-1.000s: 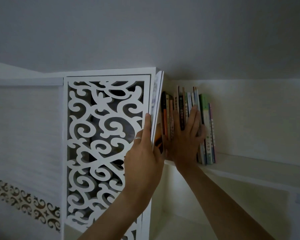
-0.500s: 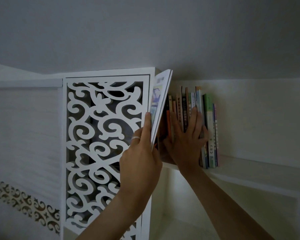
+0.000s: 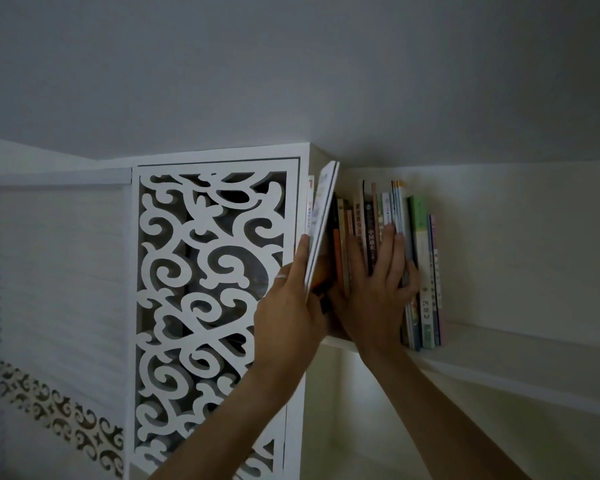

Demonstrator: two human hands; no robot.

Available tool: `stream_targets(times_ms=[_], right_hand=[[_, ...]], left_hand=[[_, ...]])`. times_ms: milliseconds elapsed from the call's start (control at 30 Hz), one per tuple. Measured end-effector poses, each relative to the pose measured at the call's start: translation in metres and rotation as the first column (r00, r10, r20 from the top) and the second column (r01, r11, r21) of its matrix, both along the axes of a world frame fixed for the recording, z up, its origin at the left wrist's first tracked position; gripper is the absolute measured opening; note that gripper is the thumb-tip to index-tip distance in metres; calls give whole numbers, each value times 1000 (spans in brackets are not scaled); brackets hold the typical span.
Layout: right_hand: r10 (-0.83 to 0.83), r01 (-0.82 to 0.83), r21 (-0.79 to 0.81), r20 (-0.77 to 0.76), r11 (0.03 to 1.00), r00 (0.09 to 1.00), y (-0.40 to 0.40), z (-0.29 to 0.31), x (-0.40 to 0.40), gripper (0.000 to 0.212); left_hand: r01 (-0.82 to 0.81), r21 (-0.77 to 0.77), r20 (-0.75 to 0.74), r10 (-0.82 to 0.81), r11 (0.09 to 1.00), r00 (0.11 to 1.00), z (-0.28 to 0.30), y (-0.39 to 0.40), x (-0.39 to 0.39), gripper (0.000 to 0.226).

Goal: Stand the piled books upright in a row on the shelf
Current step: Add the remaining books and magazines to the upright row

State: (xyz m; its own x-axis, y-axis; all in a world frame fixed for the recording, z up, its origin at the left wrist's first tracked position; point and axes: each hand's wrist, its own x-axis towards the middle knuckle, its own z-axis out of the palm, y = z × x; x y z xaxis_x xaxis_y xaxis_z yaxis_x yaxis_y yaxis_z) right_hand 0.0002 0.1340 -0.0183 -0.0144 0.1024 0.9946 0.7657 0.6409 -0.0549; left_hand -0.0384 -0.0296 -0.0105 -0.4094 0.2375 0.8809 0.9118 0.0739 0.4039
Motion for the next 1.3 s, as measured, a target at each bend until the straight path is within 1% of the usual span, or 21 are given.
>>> stream_targets(times_ms=[67,133,167,200,267,333,400,467,533,700,767,867,933,1033,1167,1233,1300], right_hand=[[-17,17,-8,4,1000,1000,1,-1,0,89],[-40,40,-3,9,999,999,2,-1,0,91],[-45,45,0,13,999,999,2,-1,0,91],[-40,40,1,15,999,999,2,-1,0,91],[-11,11,2,9,1000,1000,1,-1,1,88],[8,-8,5,-5,1000,1000,-1,-1,2,81],[8,-8,5,-15,1000,1000,-3,0,2,73],[-5,5,3,-17,1000,1000,-3,0,2,67],[-12,12,3,-10,1000,1000,-2,-1,2,65],[4,-4,13,-1,1000,1000,-2,-2,4,62],[12,-12,14,-2,1000,1000,-4,-2,3,63],[12,-11,31,-21,999,1000,-5,-2,2,71],[22,-21,45,-36,999,999,-5,0,1,76],[45,-43,44,-32,998,999,-5,1,2,74],[30,-29,36,-27,999,999,-5,0,3,66],[17,-16,49,-29,999,999,-3,0,4,64],[18,-17,53,-28,998,999,-2,-1,4,66]], left_hand=[[81,-5,17,-80,997,997,-2,13,-16,78],[117,39,61,-119,992,991,-2,28,-27,62],[81,50,67,-85,995,994,-3,35,-29,58],[21,63,57,-24,998,998,-4,42,-31,59],[-79,137,-24,83,987,996,-7,56,-35,63],[-66,221,-105,90,973,990,-10,69,-38,53],[-25,260,-139,63,965,988,-13,81,-39,40],[-62,279,-161,110,958,981,-15,92,-36,34],[-86,305,-161,140,949,977,-17,101,-33,33],[-87,360,-98,130,929,987,-25,107,-32,30],[-88,350,-116,137,933,984,-24,104,-34,28],[-116,310,-139,166,943,976,-19,96,-36,25],[-128,264,-126,166,956,978,-17,88,-35,23],[-110,139,-84,123,984,989,-18,75,-28,26],[-110,-59,-30,108,992,994,-14,55,-15,45],[-66,-71,-5,66,995,998,-8,44,-11,35],[-24,-38,12,25,999,1000,-2,28,-2,17]])
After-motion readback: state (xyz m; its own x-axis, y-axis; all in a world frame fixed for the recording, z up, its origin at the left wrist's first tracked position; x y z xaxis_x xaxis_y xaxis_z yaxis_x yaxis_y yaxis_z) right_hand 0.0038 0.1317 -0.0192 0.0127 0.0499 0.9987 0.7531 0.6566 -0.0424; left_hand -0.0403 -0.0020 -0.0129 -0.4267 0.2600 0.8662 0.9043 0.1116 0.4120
